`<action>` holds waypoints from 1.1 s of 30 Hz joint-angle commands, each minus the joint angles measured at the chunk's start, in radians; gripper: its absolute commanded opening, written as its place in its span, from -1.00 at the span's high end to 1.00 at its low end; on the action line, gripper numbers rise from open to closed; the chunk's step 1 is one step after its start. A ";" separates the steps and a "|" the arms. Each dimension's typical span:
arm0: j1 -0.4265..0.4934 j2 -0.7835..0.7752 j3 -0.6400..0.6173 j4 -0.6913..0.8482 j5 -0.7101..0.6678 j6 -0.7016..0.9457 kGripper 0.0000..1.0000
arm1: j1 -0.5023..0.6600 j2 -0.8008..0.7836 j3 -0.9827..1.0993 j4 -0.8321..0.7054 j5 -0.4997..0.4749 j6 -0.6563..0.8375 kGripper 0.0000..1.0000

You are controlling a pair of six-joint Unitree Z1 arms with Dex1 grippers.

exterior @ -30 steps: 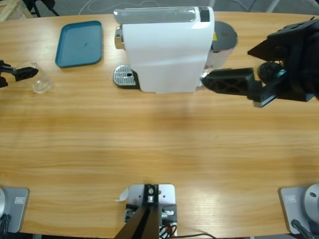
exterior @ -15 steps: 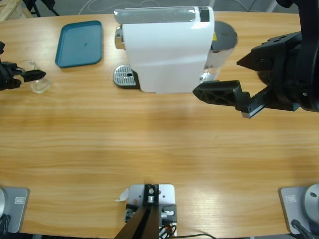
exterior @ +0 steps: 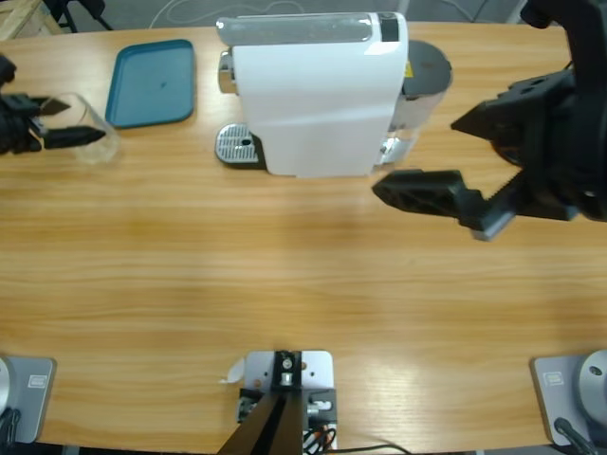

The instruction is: Pour coffee

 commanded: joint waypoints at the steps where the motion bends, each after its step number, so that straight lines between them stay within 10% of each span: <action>1: -0.137 0.047 -0.176 0.208 -0.170 0.171 1.00 | 0.007 -0.305 0.152 0.113 0.004 -0.088 -1.00; 15: -0.277 0.413 -0.433 0.195 -0.235 0.240 1.00 | 0.006 -0.437 0.233 0.249 0.008 -0.089 -1.00; 33: -0.360 0.517 -0.486 0.181 -0.235 0.221 1.00 | 0.005 -0.434 0.223 0.247 -0.034 -0.081 -1.00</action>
